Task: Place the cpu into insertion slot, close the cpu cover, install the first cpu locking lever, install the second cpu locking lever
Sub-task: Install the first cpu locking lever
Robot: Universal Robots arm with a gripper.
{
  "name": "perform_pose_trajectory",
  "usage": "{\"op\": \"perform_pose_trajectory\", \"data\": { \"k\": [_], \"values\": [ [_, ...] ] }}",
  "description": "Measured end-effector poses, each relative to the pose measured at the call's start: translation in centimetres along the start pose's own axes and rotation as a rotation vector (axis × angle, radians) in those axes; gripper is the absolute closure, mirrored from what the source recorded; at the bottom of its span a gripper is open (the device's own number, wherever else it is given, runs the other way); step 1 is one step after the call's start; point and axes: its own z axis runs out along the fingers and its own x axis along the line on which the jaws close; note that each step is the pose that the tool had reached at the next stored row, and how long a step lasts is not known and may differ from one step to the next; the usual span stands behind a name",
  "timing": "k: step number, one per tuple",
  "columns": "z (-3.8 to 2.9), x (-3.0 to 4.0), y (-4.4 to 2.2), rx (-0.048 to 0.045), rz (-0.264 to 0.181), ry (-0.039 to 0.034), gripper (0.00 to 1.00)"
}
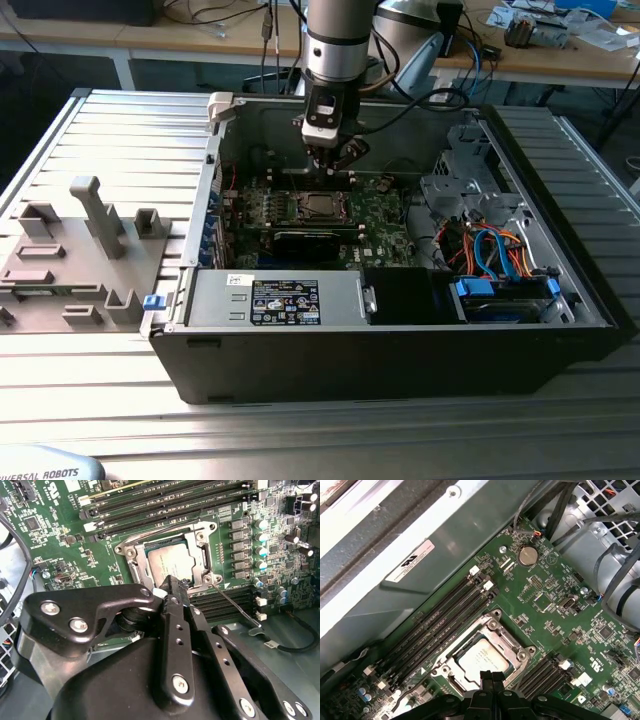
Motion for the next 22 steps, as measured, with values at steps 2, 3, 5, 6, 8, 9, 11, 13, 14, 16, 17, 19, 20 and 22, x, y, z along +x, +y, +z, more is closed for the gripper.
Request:
{"op": "perform_pose_trajectory", "data": {
  "k": [2,3,5,6,8,9,11,13,14,16,17,19,20,22],
  "values": [
    [0.00,0.00,0.00,-0.0002,-0.005,-0.0001,0.89],
    [0.00,0.00,0.00,-0.0003,-0.009,-0.0002,0.89],
    [0.00,0.00,0.00,-0.0006,-0.018,-0.0003,0.89],
    [0.00,0.00,0.00,-0.0007,-0.022,-0.0003,0.89],
    [0.00,0.00,0.00,-0.0008,-0.026,-0.0004,0.89],
    [0.00,0.00,0.00,-0.0009,-0.028,-0.0005,0.89],
    [0.00,0.00,0.00,-0.0010,-0.032,-0.0005,0.89],
    [0.00,0.00,0.00,-0.0012,-0.037,-0.0006,0.89],
    [0.00,0.00,0.00,-0.0013,-0.039,-0.0006,0.89],
    [0.00,0.00,0.00,-0.0015,-0.044,-0.0007,0.89],
    [0.00,0.00,0.00,-0.0015,-0.047,-0.0007,0.89],
    [0.00,0.00,0.00,-0.0018,-0.053,-0.0008,0.89],
    [0.00,0.00,0.00,-0.0019,-0.056,-0.0009,0.89],
    [0.00,0.00,0.00,-0.0020,-0.060,-0.0010,0.89]
  ]
}}
